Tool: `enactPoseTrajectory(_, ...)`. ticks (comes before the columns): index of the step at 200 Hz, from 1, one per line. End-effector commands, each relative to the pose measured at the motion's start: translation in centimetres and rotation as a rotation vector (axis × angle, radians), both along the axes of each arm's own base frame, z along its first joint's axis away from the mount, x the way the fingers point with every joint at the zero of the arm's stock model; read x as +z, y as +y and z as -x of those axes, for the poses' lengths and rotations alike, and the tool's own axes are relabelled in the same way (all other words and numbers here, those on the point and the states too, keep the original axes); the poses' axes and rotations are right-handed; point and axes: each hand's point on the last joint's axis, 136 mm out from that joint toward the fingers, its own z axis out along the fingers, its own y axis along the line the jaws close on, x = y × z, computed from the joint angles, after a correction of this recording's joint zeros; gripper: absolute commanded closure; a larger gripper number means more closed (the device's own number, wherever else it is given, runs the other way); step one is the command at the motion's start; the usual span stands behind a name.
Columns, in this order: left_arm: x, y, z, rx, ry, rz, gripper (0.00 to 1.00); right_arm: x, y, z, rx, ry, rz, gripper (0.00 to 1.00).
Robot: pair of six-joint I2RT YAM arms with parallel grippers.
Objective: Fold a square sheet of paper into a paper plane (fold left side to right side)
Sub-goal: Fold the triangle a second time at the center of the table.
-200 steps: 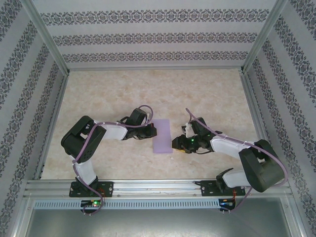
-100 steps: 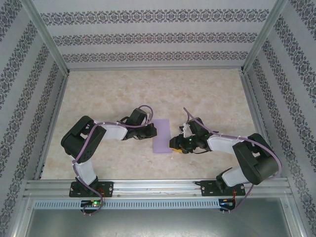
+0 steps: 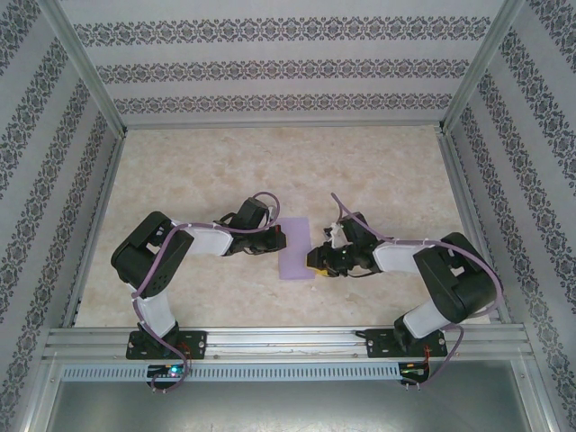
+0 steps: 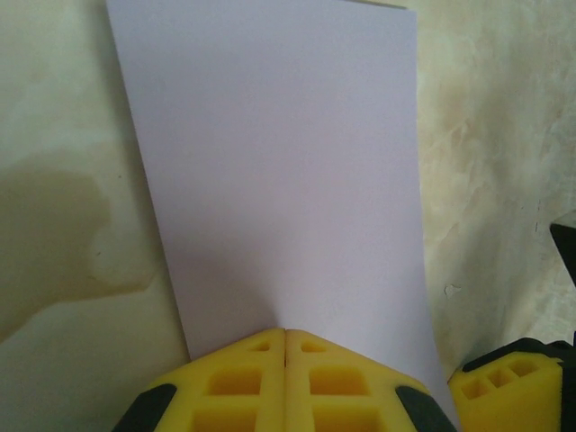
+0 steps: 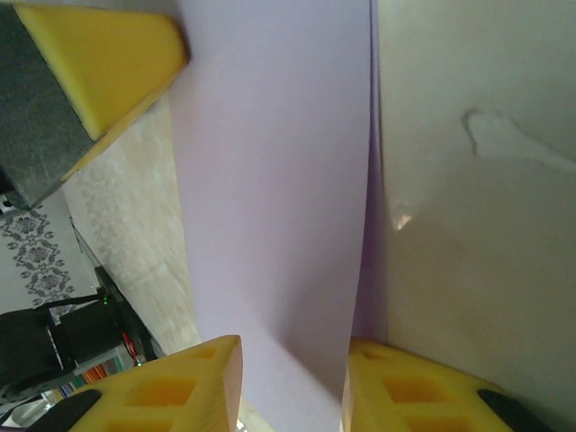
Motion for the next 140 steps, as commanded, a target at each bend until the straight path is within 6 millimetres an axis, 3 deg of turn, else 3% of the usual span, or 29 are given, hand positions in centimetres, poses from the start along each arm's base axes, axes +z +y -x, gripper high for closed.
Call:
enactPoseTrajectory(1,-1.3,0.5,1.9,-0.029,0.051,-0.064,1.00,1.2,0.7,-2.7,-0.004,-0.079,-0.035,0.68)
enactPoseTrajectory(82,-0.5,0.0,1.6,-0.040,0.026,-0.046,1.00,0.3,0.0,-6.9,-0.026,-0.104,-0.040,0.76)
enactPoseTrajectory(140,1.8,0.1,0.8,-0.036,-0.049,-0.026,0.96,0.0,-0.6,-6.5,-0.030,-0.106,-0.026,0.95)
